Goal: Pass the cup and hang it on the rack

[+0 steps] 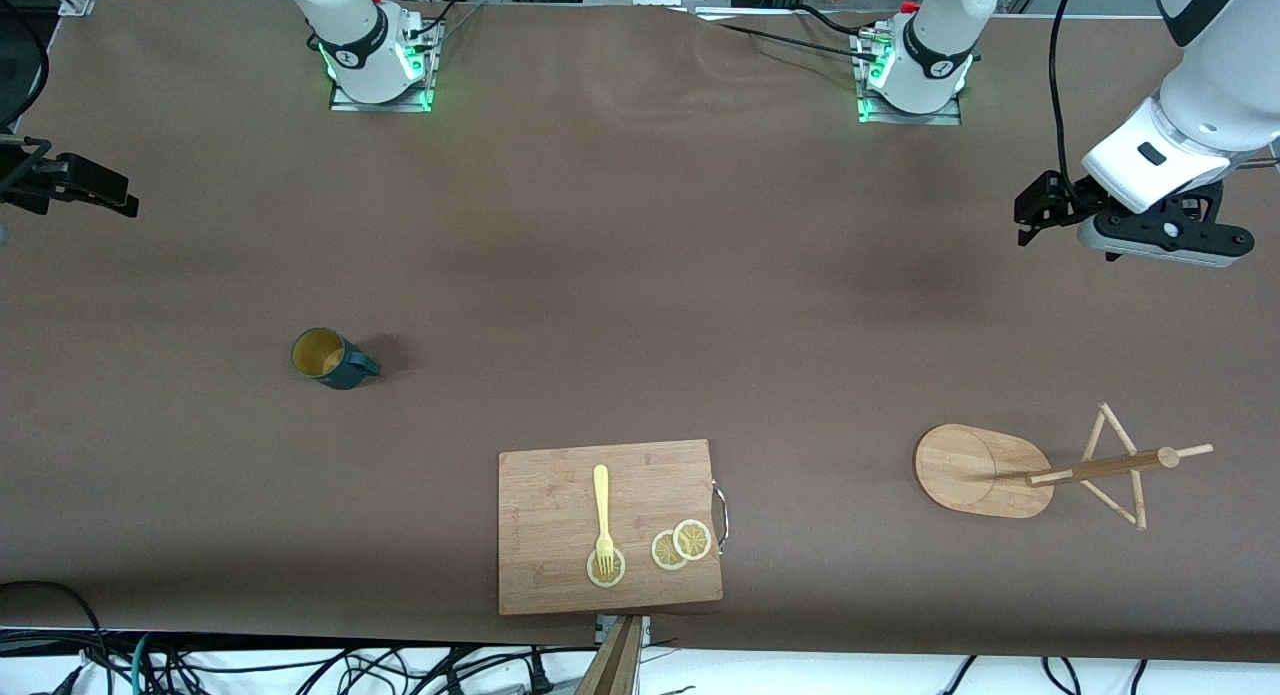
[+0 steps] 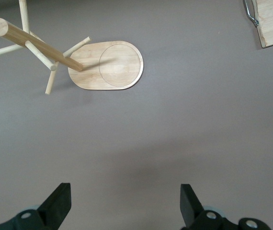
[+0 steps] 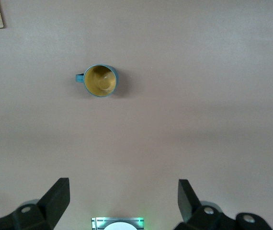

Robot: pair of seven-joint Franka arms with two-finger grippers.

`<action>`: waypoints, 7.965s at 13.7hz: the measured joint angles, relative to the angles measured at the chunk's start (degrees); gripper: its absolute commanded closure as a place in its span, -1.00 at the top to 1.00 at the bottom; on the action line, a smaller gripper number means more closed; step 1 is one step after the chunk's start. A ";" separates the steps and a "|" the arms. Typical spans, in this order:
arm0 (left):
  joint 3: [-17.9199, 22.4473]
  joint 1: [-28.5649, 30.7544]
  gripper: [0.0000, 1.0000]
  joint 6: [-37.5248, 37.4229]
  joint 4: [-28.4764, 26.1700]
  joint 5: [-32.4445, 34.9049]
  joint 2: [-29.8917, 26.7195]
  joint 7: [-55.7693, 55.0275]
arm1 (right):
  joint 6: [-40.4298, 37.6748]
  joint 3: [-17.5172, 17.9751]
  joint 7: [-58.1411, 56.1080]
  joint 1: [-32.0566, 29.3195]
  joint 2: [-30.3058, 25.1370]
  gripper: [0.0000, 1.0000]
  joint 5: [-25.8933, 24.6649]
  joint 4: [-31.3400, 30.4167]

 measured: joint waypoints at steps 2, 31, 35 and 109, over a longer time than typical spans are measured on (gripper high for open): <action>-0.50 -0.01 1.00 0.00 0.00 0.00 0.00 0.00 | 0.00 0.00 0.00 -0.01 0.00 1.00 0.00 0.00; -1.06 -0.01 1.00 -0.10 0.00 0.00 0.00 0.00 | 0.17 -0.21 0.00 -0.69 2.83 1.00 0.00 0.00; -1.06 -0.01 1.00 -0.10 0.00 0.00 0.00 0.00 | 0.58 -0.21 0.00 -1.12 6.24 1.00 0.01 -0.02; -2.97 0.55 1.00 -0.50 0.02 0.00 0.00 0.00 | 45.86 7.82 68.00 38.02 36.95 -1.00 7.14 7.32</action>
